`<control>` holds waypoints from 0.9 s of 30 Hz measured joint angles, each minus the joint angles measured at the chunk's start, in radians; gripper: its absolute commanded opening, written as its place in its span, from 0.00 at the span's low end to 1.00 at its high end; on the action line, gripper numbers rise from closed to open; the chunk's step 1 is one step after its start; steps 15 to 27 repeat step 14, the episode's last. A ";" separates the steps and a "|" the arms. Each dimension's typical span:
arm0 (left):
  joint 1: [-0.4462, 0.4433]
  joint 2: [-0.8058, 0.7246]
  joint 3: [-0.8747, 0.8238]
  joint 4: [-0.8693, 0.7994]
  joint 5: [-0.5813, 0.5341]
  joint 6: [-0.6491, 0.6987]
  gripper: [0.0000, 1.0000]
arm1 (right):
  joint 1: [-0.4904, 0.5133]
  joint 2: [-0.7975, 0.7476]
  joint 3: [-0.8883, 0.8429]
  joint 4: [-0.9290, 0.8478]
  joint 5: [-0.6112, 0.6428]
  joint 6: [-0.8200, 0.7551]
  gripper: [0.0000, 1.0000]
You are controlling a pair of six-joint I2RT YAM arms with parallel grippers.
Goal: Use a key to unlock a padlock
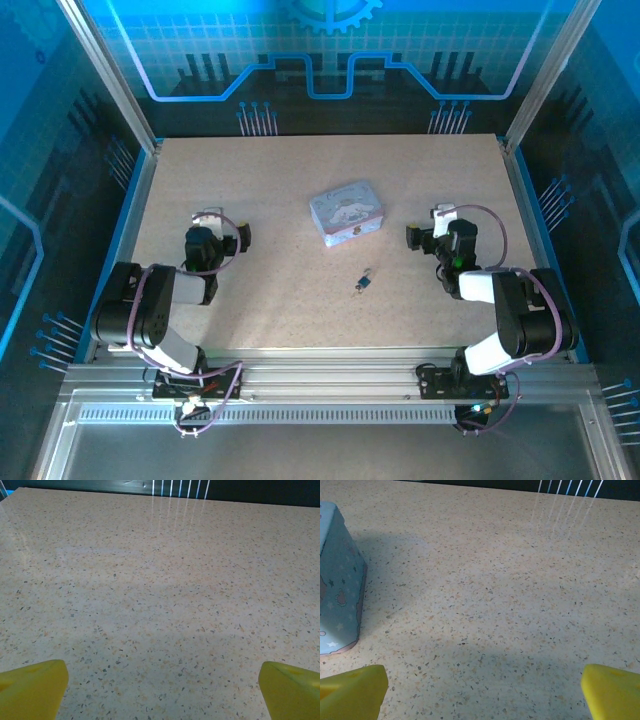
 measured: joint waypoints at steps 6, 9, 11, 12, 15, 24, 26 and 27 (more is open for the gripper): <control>0.000 0.000 0.000 0.000 0.002 0.000 0.99 | 0.000 0.000 0.000 0.000 -0.004 -0.003 1.00; 0.000 0.000 0.000 0.000 0.002 0.000 0.99 | 0.000 0.000 0.000 0.000 -0.008 -0.003 1.00; 0.000 0.000 0.000 0.000 0.002 0.000 0.99 | 0.000 0.000 0.000 0.000 -0.014 -0.004 1.00; 0.000 0.000 0.000 0.000 0.002 0.000 0.99 | 0.000 0.000 0.000 0.000 -0.018 -0.005 1.00; 0.000 0.000 0.000 0.000 0.002 0.000 0.99 | 0.000 0.000 0.000 0.000 -0.021 -0.007 1.00; 0.000 0.000 0.000 0.000 0.002 0.000 0.99 | 0.000 0.000 0.000 0.000 -0.021 -0.007 1.00; 0.000 0.000 0.000 0.000 0.002 0.000 0.99 | 0.000 0.000 0.000 0.000 -0.021 -0.007 1.00; 0.000 0.000 0.000 0.000 0.002 0.000 0.99 | 0.000 0.000 0.000 0.000 -0.021 -0.007 1.00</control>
